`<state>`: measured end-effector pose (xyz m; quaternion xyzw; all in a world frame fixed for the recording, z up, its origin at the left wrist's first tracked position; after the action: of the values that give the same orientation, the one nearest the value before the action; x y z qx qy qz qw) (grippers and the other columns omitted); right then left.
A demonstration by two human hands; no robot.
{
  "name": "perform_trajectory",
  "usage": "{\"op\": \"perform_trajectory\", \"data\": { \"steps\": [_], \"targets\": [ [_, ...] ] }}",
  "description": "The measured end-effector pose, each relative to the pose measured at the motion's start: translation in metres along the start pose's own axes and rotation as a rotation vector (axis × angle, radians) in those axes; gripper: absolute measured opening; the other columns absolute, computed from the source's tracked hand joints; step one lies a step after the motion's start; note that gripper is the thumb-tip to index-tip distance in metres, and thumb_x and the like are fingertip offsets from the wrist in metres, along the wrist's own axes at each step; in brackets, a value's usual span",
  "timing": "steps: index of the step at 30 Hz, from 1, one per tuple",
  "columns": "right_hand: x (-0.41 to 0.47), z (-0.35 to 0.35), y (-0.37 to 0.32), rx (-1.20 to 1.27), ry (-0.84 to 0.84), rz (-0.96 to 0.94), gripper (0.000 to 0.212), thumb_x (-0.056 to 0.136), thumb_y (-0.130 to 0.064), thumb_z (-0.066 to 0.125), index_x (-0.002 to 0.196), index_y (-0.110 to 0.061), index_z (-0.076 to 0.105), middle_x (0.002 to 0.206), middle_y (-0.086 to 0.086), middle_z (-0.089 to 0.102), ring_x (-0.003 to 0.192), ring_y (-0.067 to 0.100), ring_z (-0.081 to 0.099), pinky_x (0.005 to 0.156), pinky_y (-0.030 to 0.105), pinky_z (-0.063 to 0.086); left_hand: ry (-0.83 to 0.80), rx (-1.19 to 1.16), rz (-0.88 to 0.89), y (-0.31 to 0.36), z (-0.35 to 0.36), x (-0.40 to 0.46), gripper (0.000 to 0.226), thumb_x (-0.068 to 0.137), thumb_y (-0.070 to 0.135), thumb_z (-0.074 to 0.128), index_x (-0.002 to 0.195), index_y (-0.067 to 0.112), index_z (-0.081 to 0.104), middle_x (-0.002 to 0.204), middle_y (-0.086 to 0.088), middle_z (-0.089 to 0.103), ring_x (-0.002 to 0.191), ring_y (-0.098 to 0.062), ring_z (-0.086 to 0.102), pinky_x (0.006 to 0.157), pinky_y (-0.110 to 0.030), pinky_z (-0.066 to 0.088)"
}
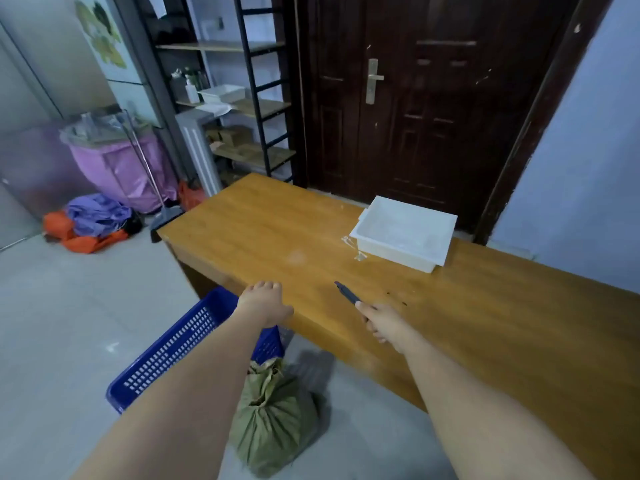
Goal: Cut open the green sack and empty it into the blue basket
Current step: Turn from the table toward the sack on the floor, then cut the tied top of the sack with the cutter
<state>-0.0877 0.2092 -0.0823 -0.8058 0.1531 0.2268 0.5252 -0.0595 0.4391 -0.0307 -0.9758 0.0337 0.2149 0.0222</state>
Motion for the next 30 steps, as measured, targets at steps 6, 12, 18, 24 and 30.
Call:
{"op": "perform_trajectory", "data": {
  "steps": [6, 12, 18, 24, 30],
  "targets": [
    [0.044, 0.084, 0.019, 0.024, -0.024, 0.107, 0.046, 0.093, -0.043, 0.05, 0.058, -0.013, 0.043, 0.046, 0.001, 0.032, 0.037, 0.016, 0.025, 0.043, 0.023, 0.02, -0.039, -0.028, -0.009, -0.069, 0.057, 0.044, 0.067, 0.092, 0.051, 0.037, 0.142, 0.008, 0.029, 0.149, -0.012, 0.034, 0.139, -0.028, 0.029, 0.114, -0.042, 0.027],
    [0.11, 0.193, 0.091, 0.058, -0.035, 0.297, 0.038, 0.098, -0.027, 0.046, 0.065, -0.008, 0.053, 0.043, 0.003, 0.046, 0.034, 0.015, 0.04, 0.04, 0.02, 0.03, -0.226, -0.123, -0.038, -0.131, 0.169, 0.106, 0.058, 0.092, 0.049, 0.038, 0.133, 0.008, 0.039, 0.14, -0.013, 0.043, 0.128, -0.03, 0.04, 0.104, -0.043, 0.036],
    [0.177, 0.266, 0.165, -0.009, -0.051, 0.436, 0.012, 0.099, -0.015, 0.04, 0.092, -0.007, 0.045, 0.065, 0.009, 0.049, 0.052, 0.02, 0.045, 0.048, 0.029, 0.037, -0.278, -0.301, -0.08, -0.153, 0.272, 0.17, 0.052, 0.095, 0.044, 0.035, 0.133, 0.009, 0.038, 0.142, -0.012, 0.04, 0.129, -0.031, 0.039, 0.1, -0.045, 0.037],
    [0.251, 0.314, 0.252, -0.137, -0.009, 0.52, 0.016, 0.093, -0.016, 0.043, 0.077, -0.012, 0.044, 0.064, 0.007, 0.042, 0.053, 0.021, 0.038, 0.056, 0.034, 0.037, -0.321, -0.404, 0.174, -0.105, 0.349, 0.257, 0.052, 0.099, 0.043, 0.022, 0.148, 0.023, 0.023, 0.158, -0.002, 0.021, 0.146, -0.022, 0.015, 0.119, -0.045, 0.002],
    [0.29, 0.361, 0.305, -0.032, -0.076, 0.56, 0.025, 0.091, -0.017, 0.044, 0.066, -0.013, 0.04, 0.059, 0.005, 0.037, 0.05, 0.019, 0.033, 0.048, 0.027, 0.024, -0.559, -0.338, 0.034, -0.126, 0.458, 0.242, 0.063, 0.097, 0.05, 0.018, 0.118, 0.006, 0.059, 0.121, -0.016, 0.062, 0.119, -0.029, 0.052, 0.113, -0.044, 0.022]
  ]
}}
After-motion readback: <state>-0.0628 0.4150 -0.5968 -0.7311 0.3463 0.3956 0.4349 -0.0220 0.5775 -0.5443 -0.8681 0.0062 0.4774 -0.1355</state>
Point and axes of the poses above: each hand's wrist, its own x-axis towards the middle knuckle, its own z-axis out of the palm, y = z × x, the point moved 6 cm from there along x, towards the middle knuckle
